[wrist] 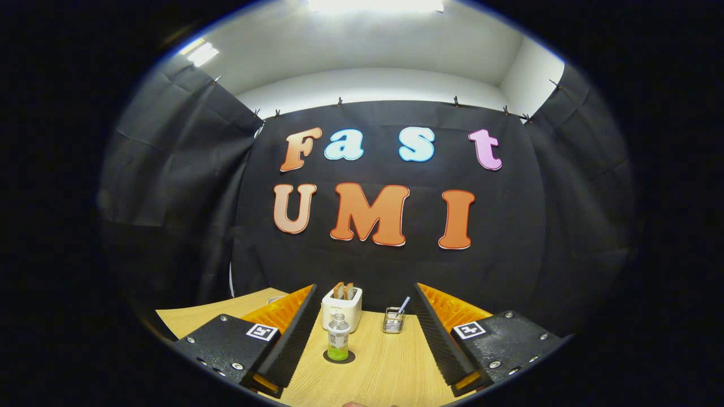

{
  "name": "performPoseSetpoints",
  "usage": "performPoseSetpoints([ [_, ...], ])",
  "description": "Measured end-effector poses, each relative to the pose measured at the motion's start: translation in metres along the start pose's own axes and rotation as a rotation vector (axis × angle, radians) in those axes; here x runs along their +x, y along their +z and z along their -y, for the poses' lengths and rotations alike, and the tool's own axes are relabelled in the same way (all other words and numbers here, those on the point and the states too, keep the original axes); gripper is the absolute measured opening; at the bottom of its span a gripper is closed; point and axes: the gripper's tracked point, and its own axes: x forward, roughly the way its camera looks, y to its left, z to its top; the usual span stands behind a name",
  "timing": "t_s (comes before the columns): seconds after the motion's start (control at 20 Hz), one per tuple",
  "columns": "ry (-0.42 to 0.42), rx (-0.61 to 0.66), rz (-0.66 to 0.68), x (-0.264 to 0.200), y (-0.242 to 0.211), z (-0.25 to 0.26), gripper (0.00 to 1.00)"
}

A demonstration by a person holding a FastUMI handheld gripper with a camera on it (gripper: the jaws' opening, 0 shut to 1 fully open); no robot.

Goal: Take the bottle from table, then pour the juice into the cup, finally place the bottle on the coaster

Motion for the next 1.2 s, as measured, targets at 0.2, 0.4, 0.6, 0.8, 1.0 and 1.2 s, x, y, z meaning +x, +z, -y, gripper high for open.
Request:
performPoseSetpoints([
  [0.2, -0.059, 0.018, 0.004, -0.014, 0.009, 0.009, 0.97],
  [0.4, -0.071, 0.039, 0.041, -0.026, 0.021, 0.018, 0.97],
  [0.6, -0.080, 0.044, 0.051, -0.047, 0.020, 0.032, 0.97],
  [0.8, -0.098, 0.053, 0.077, -0.049, 0.024, 0.039, 0.97],
  [1.0, -0.083, 0.064, 0.053, -0.053, 0.018, 0.042, 0.97],
  [1.2, -0.049, 0.079, 0.065, -0.054, 0.022, 0.036, 0.97],
])
